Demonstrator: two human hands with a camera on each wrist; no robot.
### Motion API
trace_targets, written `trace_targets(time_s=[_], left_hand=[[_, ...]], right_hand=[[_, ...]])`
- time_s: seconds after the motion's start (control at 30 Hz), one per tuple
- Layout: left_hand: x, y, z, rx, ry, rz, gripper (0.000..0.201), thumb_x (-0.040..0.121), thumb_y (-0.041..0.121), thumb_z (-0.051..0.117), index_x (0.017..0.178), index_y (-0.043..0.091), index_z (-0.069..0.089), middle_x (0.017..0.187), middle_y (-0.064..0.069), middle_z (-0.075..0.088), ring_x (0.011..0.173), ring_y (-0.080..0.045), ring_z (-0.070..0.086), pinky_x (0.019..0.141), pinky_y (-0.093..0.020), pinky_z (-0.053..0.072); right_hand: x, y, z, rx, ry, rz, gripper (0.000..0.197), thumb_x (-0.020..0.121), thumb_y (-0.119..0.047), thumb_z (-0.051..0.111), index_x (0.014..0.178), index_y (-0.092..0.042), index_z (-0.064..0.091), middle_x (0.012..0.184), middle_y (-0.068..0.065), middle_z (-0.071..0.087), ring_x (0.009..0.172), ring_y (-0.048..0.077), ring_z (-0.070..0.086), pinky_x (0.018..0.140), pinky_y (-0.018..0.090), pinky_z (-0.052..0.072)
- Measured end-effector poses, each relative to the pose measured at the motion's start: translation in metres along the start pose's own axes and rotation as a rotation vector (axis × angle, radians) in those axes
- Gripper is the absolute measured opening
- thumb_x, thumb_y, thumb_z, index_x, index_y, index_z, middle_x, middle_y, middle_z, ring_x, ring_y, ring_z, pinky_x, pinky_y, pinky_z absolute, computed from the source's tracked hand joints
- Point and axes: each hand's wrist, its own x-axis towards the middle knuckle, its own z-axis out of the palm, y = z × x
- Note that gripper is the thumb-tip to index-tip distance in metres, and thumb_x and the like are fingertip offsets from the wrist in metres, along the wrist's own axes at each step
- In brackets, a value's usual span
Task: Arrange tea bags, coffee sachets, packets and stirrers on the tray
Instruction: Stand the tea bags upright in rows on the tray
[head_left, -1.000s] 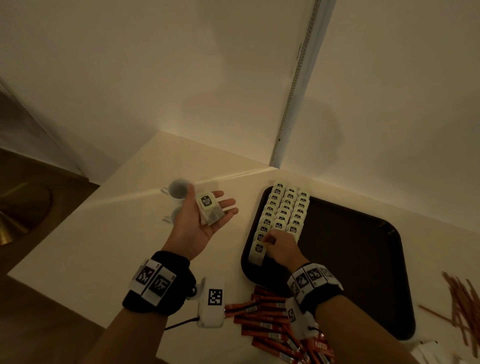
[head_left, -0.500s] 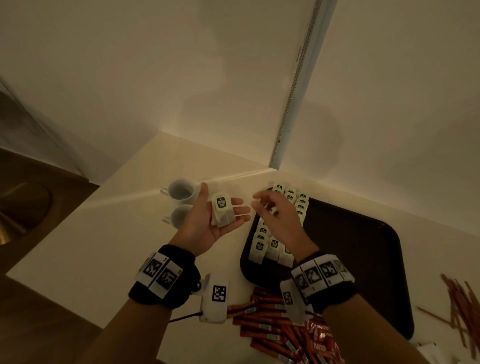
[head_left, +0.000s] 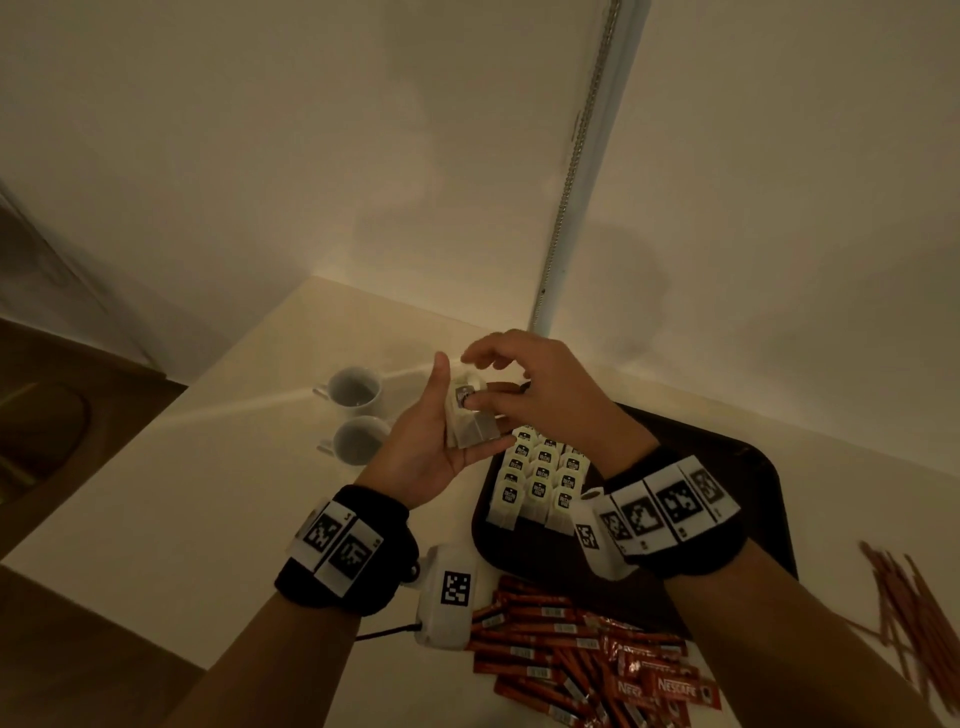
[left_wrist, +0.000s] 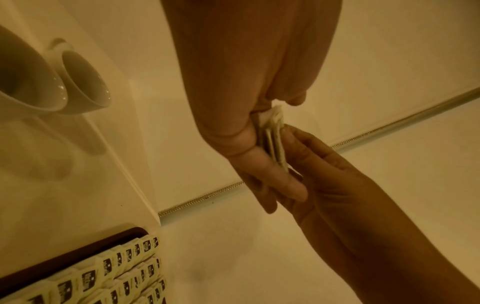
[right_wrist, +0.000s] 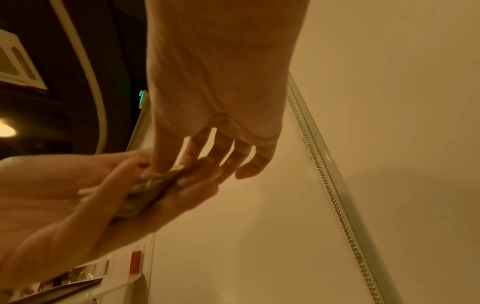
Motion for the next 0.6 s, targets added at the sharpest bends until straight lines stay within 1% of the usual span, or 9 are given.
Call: trace_targets(time_s=[0.1,0.17,0.23,0.3,0.37,0.43,0.47,0.53,0.6], left_hand=[[-0.001,0.001,0.001,-0.015,-0.028,0.005,0.068,0.087,0.065,0.023,0.118,0.016,0.058,0.12,-0.011,0.066,0.113,-0.03,0.061,0.084,-0.039,0.056],[-0.001,0.002,0.001,-0.011,-0.035,0.011,0.068,0.088,0.065,0.021,0.119,0.018,0.058,0.119,-0.011,0.067,0.113,-0.028,0.062,0.084,-0.038,0.057],[-0.002,0.002,0.0,-0.011,-0.026,0.036,0.065,0.083,0.063,0.031,0.12,0.017,0.059,0.118,-0.011,0.067,0.112,-0.026,0.063,0.082,-0.034,0.057],[-0.002,0.002,-0.001,-0.018,0.001,0.099,0.05,0.083,0.049,0.047,0.117,0.015,0.06,0.116,-0.009,0.068,0.111,-0.025,0.063,0.079,-0.031,0.057],[-0.001,0.001,0.001,-0.018,0.026,0.174,0.029,0.085,0.027,0.056,0.11,0.014,0.062,0.11,-0.006,0.07,0.105,-0.022,0.066,0.077,-0.026,0.056],[-0.001,-0.001,0.005,-0.039,0.032,0.217,0.016,0.088,0.01,0.055,0.102,0.012,0.062,0.099,-0.003,0.073,0.092,-0.018,0.07,0.071,-0.022,0.055],[-0.001,-0.002,0.007,-0.049,0.031,0.237,0.015,0.09,0.005,0.052,0.1,0.01,0.062,0.093,-0.002,0.074,0.086,-0.016,0.071,0.068,-0.019,0.055],[0.0,-0.002,0.012,-0.079,0.022,0.261,0.015,0.09,0.004,0.052,0.101,0.008,0.061,0.09,-0.002,0.074,0.082,-0.015,0.071,0.066,-0.017,0.054],[0.0,-0.004,0.017,-0.089,0.003,0.267,0.022,0.084,0.011,0.056,0.105,0.008,0.061,0.094,-0.002,0.074,0.085,-0.015,0.071,0.066,-0.017,0.054]], right_hand=[[-0.001,-0.004,0.0,0.003,0.044,0.025,0.02,0.077,-0.02,0.076,0.094,-0.017,0.065,0.091,-0.003,0.064,0.084,0.003,0.056,0.065,0.005,0.038],[0.0,-0.005,-0.003,0.009,0.091,0.043,0.014,0.08,-0.018,0.073,0.09,-0.015,0.065,0.084,-0.004,0.065,0.077,0.002,0.058,0.063,0.005,0.039],[0.0,-0.009,-0.009,0.038,0.158,0.052,0.006,0.084,-0.015,0.069,0.089,-0.013,0.065,0.078,-0.004,0.066,0.072,0.002,0.061,0.061,0.005,0.04],[0.001,-0.014,-0.018,0.035,0.211,0.039,0.003,0.085,-0.013,0.067,0.088,-0.012,0.067,0.074,-0.008,0.064,0.07,-0.002,0.06,0.06,0.005,0.04],[0.003,-0.02,-0.027,0.006,0.23,0.017,0.006,0.085,-0.014,0.067,0.091,-0.013,0.068,0.073,-0.012,0.063,0.069,-0.004,0.058,0.06,0.004,0.04],[0.006,-0.029,-0.035,-0.047,0.23,-0.012,0.012,0.085,-0.017,0.067,0.097,-0.016,0.07,0.074,-0.012,0.064,0.069,-0.001,0.058,0.061,0.006,0.039],[0.007,-0.033,-0.038,-0.093,0.223,-0.026,0.015,0.086,-0.019,0.067,0.1,-0.017,0.07,0.075,-0.011,0.065,0.069,0.002,0.059,0.062,0.008,0.04],[0.009,-0.041,-0.043,-0.206,0.196,-0.043,0.015,0.086,-0.025,0.066,0.098,-0.018,0.072,0.076,-0.01,0.065,0.068,0.004,0.057,0.067,0.014,0.043],[0.01,-0.047,-0.045,-0.275,0.167,-0.05,0.013,0.087,-0.029,0.065,0.089,-0.019,0.073,0.072,-0.014,0.062,0.063,-0.001,0.054,0.064,0.013,0.04]])
